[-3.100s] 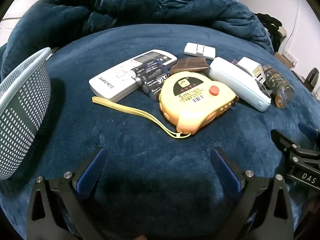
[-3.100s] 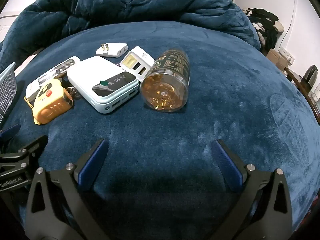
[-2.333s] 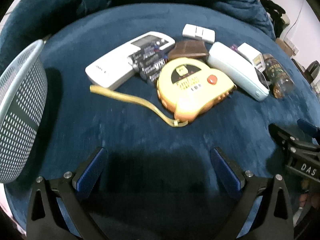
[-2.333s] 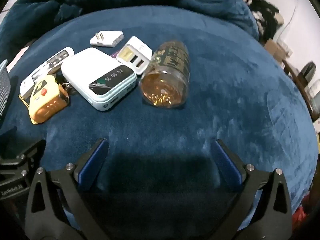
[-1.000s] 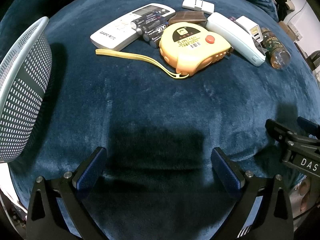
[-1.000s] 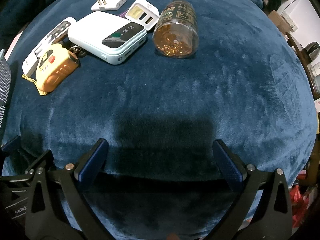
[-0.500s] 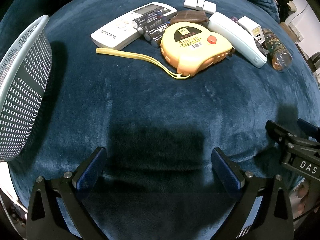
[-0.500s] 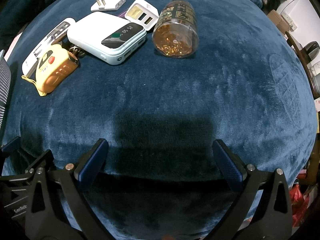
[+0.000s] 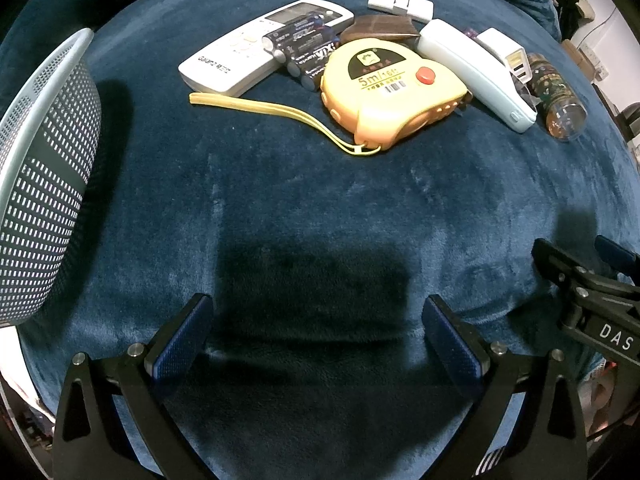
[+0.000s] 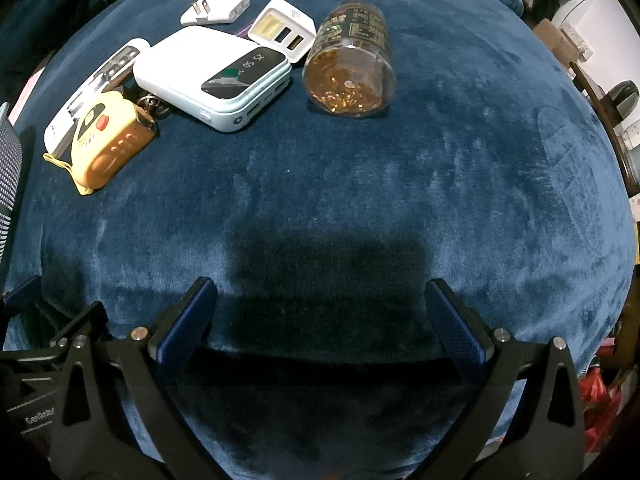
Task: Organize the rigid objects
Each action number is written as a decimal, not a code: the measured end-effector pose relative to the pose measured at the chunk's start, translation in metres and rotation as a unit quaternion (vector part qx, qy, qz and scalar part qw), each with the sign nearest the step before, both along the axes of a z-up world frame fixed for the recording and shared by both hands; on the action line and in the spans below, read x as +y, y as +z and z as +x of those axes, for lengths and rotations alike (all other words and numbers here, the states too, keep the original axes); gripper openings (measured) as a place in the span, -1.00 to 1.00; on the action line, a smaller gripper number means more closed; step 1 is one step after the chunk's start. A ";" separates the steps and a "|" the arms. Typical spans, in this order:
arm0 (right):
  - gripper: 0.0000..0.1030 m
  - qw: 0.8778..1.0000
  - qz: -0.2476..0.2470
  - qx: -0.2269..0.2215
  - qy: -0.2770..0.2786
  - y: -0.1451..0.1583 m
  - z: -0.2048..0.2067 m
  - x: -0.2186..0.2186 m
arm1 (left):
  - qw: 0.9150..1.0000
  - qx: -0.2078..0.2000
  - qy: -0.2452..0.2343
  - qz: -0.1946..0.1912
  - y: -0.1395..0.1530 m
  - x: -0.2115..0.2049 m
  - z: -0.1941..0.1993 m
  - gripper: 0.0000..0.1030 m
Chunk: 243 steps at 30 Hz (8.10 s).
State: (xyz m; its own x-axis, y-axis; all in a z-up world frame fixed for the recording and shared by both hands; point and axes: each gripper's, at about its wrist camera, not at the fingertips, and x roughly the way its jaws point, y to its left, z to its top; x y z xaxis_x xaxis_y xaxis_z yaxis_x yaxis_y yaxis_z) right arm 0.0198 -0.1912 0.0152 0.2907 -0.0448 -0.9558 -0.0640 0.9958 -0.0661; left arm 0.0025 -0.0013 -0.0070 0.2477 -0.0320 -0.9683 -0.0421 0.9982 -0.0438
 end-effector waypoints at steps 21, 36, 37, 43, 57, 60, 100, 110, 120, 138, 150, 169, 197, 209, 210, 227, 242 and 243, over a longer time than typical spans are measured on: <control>0.98 0.994 0.082 0.073 0.013 0.051 0.032 -0.022 | 0.999 0.001 0.021 -0.036 0.055 -0.003 0.057 0.98; 0.95 0.987 0.141 0.067 -0.042 0.071 0.131 -0.050 | 0.999 0.007 0.017 -0.048 0.068 -0.015 0.123 0.98; 0.90 0.987 0.138 0.069 -0.043 0.069 0.132 -0.048 | 0.999 0.006 0.014 -0.047 0.066 -0.018 0.125 0.98; 0.57 0.984 0.128 0.091 -0.079 0.043 0.154 -0.051 | 0.998 -0.002 0.034 -0.054 0.065 -0.014 0.137 0.97; -0.07 0.980 0.144 0.115 -0.071 0.028 0.153 -0.047 | 0.996 0.015 0.033 -0.080 0.053 -0.013 0.188 0.91; -0.07 0.979 0.149 0.119 -0.073 0.035 0.157 -0.052 | 0.993 0.036 0.023 -0.109 0.041 -0.006 0.205 0.86; -0.08 0.979 0.150 0.126 -0.063 0.017 0.184 -0.065 | 0.992 0.069 -0.058 -0.083 0.023 -0.043 0.232 -0.02; -0.08 0.980 0.169 0.092 -0.055 0.042 0.178 -0.057 | 0.994 0.037 -0.063 -0.084 0.052 -0.042 0.218 -0.07; -0.08 0.978 0.181 0.089 -0.049 0.048 0.168 -0.047 | 0.992 0.064 -0.096 -0.055 0.027 -0.048 0.222 0.02; -0.08 0.977 0.189 0.084 -0.054 0.057 0.179 -0.046 | 0.993 0.037 -0.091 -0.064 0.036 -0.041 0.222 -0.04; -0.08 0.976 0.201 0.075 -0.035 0.073 0.172 -0.018 | 0.996 0.001 -0.059 -0.074 0.074 -0.007 0.202 -0.04; -0.08 0.969 0.229 0.075 0.057 0.103 0.151 0.111 | 0.993 -0.060 0.051 -0.088 0.126 0.109 0.137 -0.04; -0.08 0.951 0.200 0.096 0.214 0.084 0.085 0.282 | 0.973 -0.002 0.228 -0.048 0.081 0.257 0.029 -0.04; -0.08 0.948 0.198 0.114 0.222 0.073 0.076 0.297 | 0.972 0.000 0.233 -0.042 0.083 0.258 0.034 -0.04; -0.08 0.948 0.197 0.115 0.222 0.073 0.076 0.297 | 0.971 0.000 0.234 -0.042 0.083 0.259 0.033 -0.04; -0.08 0.949 0.195 0.117 0.217 0.071 0.076 0.300 | 0.971 0.005 0.237 -0.038 0.084 0.260 0.033 -0.04; -0.05 0.950 0.200 0.106 0.217 0.077 0.076 0.298 | 0.971 -0.004 0.240 -0.020 0.091 0.257 0.030 0.21; -0.05 0.949 0.200 0.105 0.218 0.079 0.077 0.299 | 0.971 -0.006 0.240 -0.018 0.092 0.257 0.030 0.31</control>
